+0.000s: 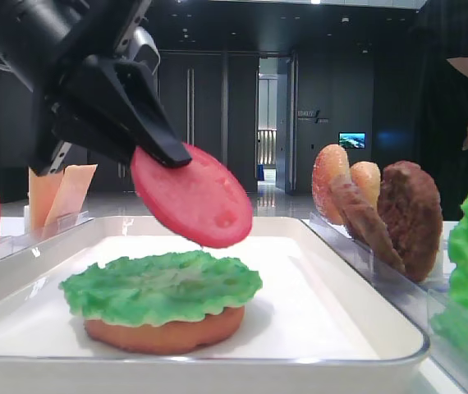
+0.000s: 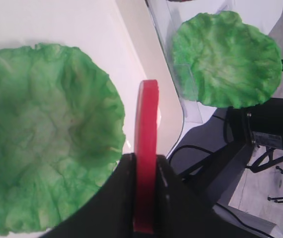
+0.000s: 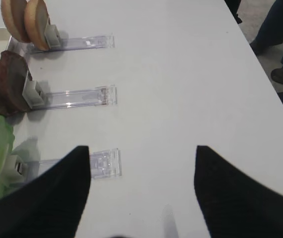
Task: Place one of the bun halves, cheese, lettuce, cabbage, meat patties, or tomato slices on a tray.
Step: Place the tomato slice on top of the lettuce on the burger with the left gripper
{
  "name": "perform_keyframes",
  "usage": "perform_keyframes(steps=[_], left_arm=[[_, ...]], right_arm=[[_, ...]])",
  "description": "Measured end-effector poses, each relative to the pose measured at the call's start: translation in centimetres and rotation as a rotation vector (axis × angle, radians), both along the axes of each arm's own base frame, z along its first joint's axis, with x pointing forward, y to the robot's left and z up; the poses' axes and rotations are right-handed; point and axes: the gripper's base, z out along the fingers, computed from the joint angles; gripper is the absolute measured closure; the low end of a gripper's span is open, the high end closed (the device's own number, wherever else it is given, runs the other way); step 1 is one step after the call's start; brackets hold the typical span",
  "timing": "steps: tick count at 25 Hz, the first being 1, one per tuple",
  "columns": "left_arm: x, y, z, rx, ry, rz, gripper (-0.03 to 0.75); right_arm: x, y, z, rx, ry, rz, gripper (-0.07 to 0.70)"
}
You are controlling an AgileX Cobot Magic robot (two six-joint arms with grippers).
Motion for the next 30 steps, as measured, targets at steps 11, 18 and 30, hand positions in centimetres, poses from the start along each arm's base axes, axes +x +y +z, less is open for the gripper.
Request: perform_keyframes(steps=[11, 18, 30], left_arm=[[0.4, -0.3, -1.6, -0.013, 0.025, -0.006, 0.660], [0.5, -0.3, -2.5, -0.003, 0.049, -0.008, 0.660], [0.6, -0.3, -3.6, 0.018, 0.059, -0.007, 0.660]], right_arm=[[0.0, 0.0, 0.0, 0.000, 0.000, 0.000, 0.197], [0.0, 0.0, 0.0, 0.000, 0.000, 0.000, 0.197], [0.0, 0.0, 0.0, 0.000, 0.000, 0.000, 0.197]])
